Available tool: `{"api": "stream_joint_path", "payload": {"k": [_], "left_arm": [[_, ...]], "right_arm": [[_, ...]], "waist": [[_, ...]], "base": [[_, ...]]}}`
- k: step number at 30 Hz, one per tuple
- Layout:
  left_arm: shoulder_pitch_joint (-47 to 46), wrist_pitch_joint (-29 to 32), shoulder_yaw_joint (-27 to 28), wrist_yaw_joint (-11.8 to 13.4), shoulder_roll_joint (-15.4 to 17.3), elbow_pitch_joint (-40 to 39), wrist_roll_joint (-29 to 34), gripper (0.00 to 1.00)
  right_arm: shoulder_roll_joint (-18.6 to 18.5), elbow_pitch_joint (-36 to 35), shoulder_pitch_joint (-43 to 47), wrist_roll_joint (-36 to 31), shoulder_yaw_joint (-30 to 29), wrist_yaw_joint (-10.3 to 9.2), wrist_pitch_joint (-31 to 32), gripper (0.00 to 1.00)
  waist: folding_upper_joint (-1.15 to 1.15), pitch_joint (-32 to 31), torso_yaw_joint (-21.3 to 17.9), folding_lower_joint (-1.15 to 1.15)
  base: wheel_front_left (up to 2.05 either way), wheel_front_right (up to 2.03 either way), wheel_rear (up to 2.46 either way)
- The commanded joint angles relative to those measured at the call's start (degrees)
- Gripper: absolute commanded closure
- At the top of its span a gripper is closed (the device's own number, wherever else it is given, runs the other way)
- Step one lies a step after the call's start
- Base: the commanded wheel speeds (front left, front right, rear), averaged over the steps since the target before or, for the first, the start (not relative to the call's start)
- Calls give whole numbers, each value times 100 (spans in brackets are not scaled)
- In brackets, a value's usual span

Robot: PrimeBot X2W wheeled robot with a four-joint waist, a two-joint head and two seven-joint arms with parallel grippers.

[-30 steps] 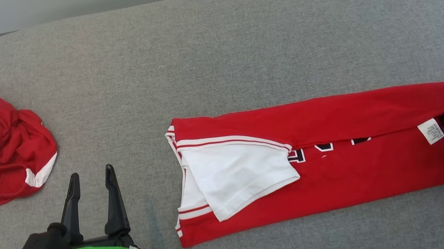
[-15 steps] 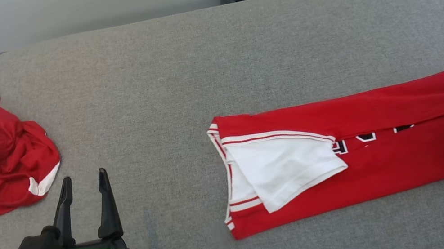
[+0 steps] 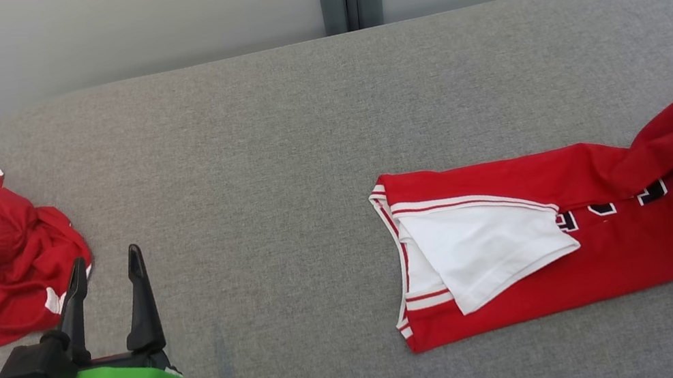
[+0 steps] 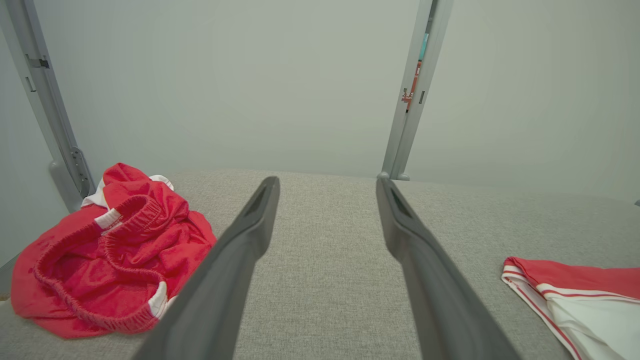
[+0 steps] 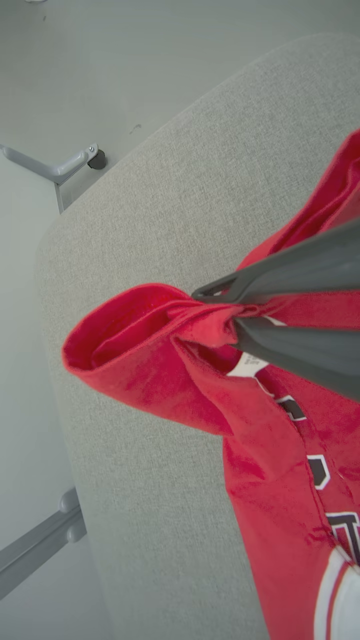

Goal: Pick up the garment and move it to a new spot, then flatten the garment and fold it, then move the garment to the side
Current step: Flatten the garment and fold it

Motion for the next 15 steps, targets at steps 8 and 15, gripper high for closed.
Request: {"api": "stream_joint_path", "payload": {"k": [8,15], "left_arm": [[-59,31,-24,-7,18,10,-131,0],[34,6,-28,10,-4,41,-188,0]], "right_arm": [[481,-958,449,570,1903,-6,485,100],[796,-1067,538,802,2898,-6,287,100]], "waist": [[0,70,121,0],[0,135,266,0]], "base": [[0,0,0],[0,0,0]]}}
